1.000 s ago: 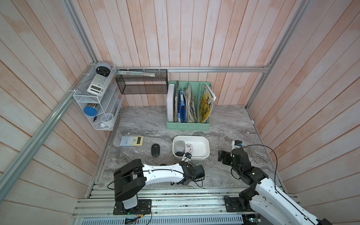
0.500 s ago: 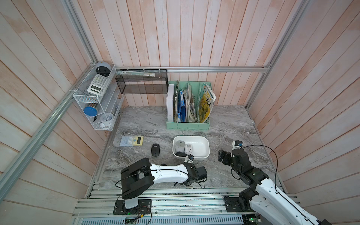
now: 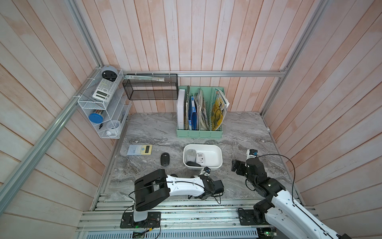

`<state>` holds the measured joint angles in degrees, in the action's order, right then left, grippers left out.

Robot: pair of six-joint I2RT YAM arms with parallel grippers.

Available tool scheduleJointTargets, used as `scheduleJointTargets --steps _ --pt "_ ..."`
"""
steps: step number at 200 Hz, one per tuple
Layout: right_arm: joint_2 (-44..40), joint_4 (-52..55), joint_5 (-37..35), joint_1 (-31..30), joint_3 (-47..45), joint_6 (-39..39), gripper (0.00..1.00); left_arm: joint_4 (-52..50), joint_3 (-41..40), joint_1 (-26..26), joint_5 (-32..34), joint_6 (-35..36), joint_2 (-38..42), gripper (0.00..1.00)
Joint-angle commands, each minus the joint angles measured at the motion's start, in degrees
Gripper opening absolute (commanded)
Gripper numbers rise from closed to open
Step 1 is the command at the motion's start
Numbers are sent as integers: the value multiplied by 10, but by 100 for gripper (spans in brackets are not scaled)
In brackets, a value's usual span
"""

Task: Take out the mouse from the storage box
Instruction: Place the mouse at the center of the board.

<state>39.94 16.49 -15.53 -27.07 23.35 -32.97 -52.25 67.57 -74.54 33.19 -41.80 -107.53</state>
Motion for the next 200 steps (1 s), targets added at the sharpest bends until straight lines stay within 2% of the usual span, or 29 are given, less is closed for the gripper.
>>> scheduleJointTargets --steps 1,43,115,144,161,200 --pt "-5 3 -6 2 -5 1 95 6 15 -1 -5 -3 -4 56" --pt "-8 6 -5 2 -5 1 95 12 15 -1 -14 -3 0 58" --pt "-9 6 -6 2 -5 1 95 48 -4 5 -45 -4 41 76" --pt "-2 6 -3 2 -4 -6 95 103 -45 38 -95 -12 110 79" --pt "10 7 0 2 1 -15 95 123 -68 62 -101 -15 157 87" --pt "49 18 51 1 43 -7 95 182 -142 152 -127 -14 290 90"
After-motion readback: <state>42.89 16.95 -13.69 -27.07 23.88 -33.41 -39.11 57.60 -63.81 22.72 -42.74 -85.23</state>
